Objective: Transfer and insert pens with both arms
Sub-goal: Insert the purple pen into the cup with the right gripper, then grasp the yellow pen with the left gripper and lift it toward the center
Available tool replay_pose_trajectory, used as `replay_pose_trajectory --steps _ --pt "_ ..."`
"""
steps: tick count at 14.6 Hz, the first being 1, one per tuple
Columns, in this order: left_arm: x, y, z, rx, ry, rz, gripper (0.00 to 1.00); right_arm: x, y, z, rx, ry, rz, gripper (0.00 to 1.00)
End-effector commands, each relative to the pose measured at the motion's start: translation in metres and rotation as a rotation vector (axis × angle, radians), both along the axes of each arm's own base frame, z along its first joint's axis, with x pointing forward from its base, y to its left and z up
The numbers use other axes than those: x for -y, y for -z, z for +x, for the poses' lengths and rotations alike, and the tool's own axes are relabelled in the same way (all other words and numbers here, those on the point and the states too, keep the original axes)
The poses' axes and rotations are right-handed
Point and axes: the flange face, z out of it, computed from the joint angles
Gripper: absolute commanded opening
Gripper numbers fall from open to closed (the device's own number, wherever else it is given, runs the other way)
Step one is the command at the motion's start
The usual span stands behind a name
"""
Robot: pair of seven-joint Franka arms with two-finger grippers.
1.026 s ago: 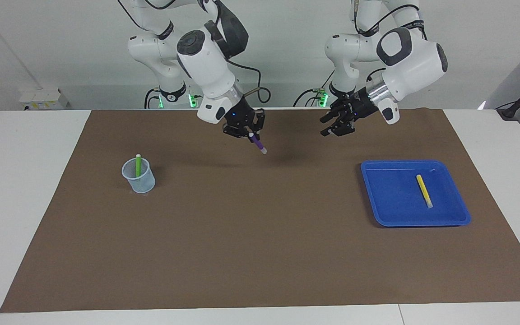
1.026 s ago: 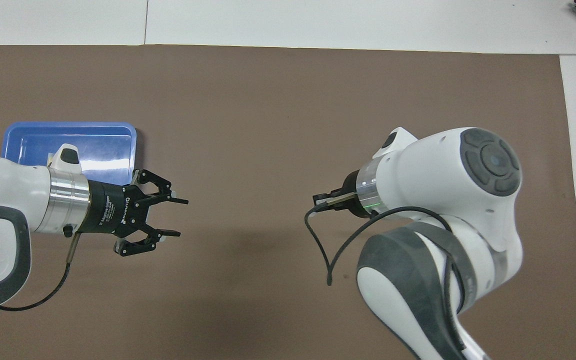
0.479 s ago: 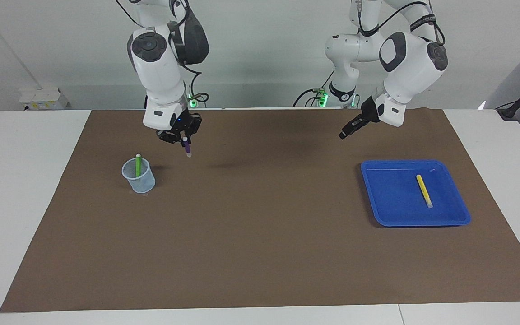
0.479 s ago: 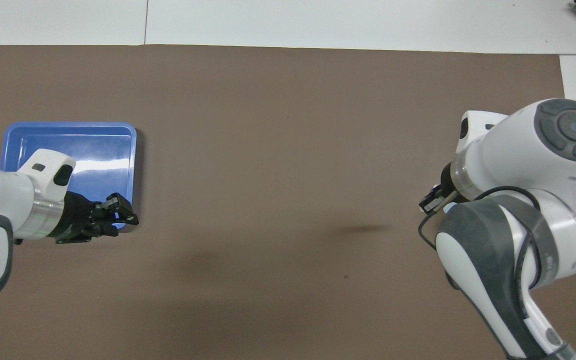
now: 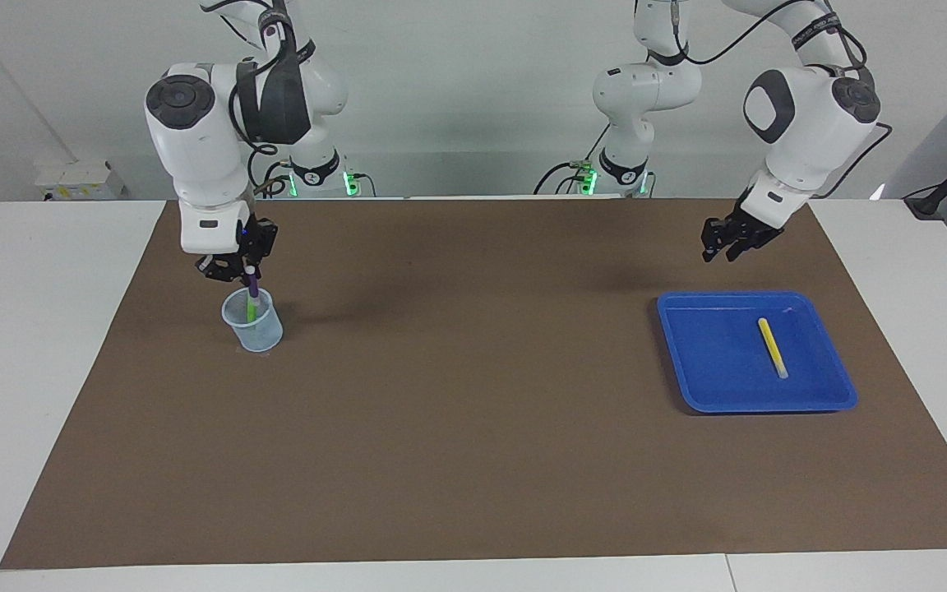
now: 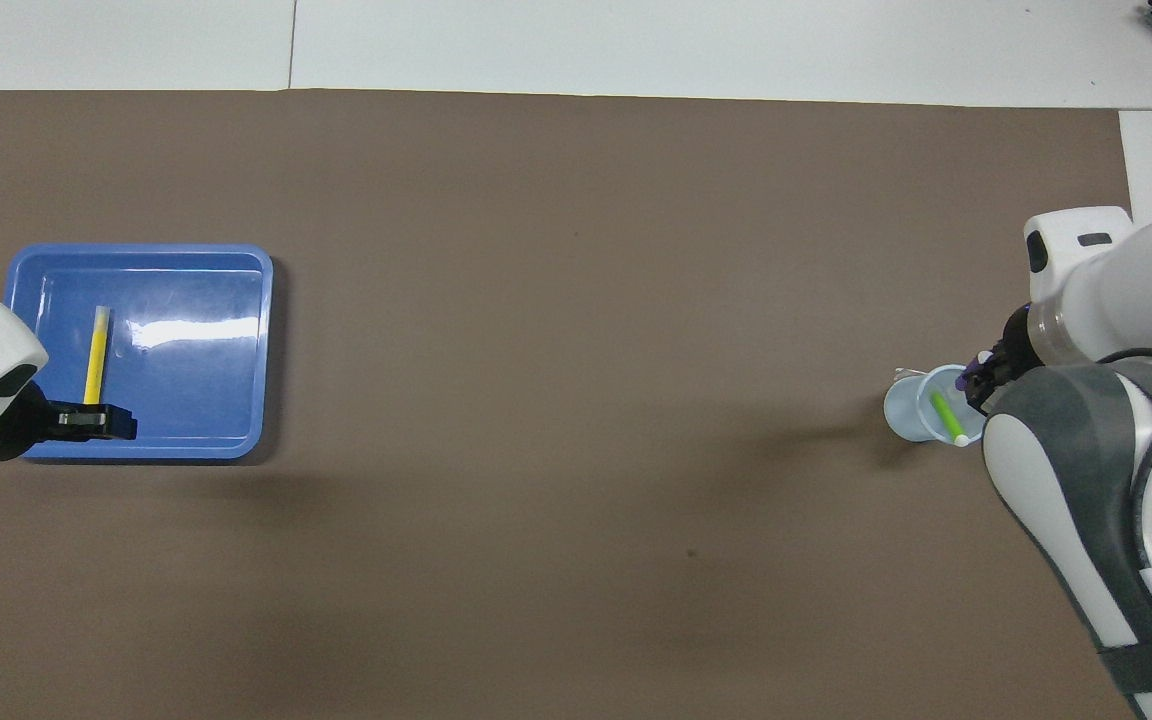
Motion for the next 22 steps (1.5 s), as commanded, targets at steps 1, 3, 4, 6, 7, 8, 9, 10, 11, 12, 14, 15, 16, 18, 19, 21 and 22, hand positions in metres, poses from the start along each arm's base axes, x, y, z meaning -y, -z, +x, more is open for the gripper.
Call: replay_pose_trajectory --steps 1,3,4,6,7,8,9,10,11,12,14,15,16,18,19,21,22 --pt "-0.032 0.024 0.011 0.034 0.063 0.050 0.55 0.019 0.022 -0.013 0.002 0.022 -0.014 0.00" --pt "-0.047 0.042 0.022 0.060 0.046 0.059 0.55 0.033 0.038 -0.017 0.003 0.050 -0.008 0.00" --pt "-0.059 0.051 0.026 0.077 0.025 0.062 0.55 0.035 0.045 -0.018 -0.006 0.056 -0.005 0.00" --pt "-0.069 0.065 0.034 0.104 0.012 0.068 0.55 0.036 0.053 -0.019 -0.020 0.075 0.023 0.00" --pt "-0.071 0.073 0.038 0.118 0.025 0.086 0.55 0.041 0.058 -0.022 -0.031 0.089 0.029 0.00" --pt "-0.077 0.082 0.042 0.126 0.038 0.100 0.55 0.045 0.062 -0.024 -0.041 0.112 0.049 0.00" --pt "-0.085 0.093 0.046 0.136 0.039 0.103 0.55 0.051 0.068 -0.028 -0.051 0.148 0.084 0.00" --pt "-0.089 0.103 0.050 0.153 0.039 0.105 0.55 0.053 0.073 -0.031 -0.063 0.166 0.104 0.00" --pt "-0.090 0.116 0.055 0.167 0.040 0.106 0.55 0.053 0.075 -0.032 -0.067 0.167 0.105 0.00" --pt "-0.092 0.123 0.063 0.184 0.038 0.107 0.55 0.053 0.075 -0.032 -0.067 0.165 0.105 0.00" --pt "-0.094 0.139 0.075 0.187 0.040 0.104 0.55 0.053 0.075 -0.032 -0.066 0.167 0.105 0.14" --pt "-0.094 0.146 0.078 0.198 0.040 0.104 0.55 0.052 0.076 -0.032 -0.066 0.164 0.106 0.49" --pt "-0.092 0.152 0.080 0.204 0.043 0.104 0.55 0.052 0.075 -0.031 -0.063 0.165 0.106 0.78" --pt "-0.089 0.157 0.084 0.207 0.049 0.102 0.53 0.052 0.073 -0.028 -0.059 0.159 0.110 0.90" --pt "-0.087 0.160 0.086 0.210 0.053 0.102 0.39 0.051 0.068 -0.024 -0.056 0.155 0.113 0.91" --pt "-0.086 0.163 0.084 0.206 0.055 0.101 0.00 0.037 0.055 -0.018 -0.040 0.172 0.180 0.98" --pt "-0.085 0.163 0.084 0.200 0.057 0.099 0.00 0.030 0.051 -0.015 -0.035 0.191 0.229 1.00"
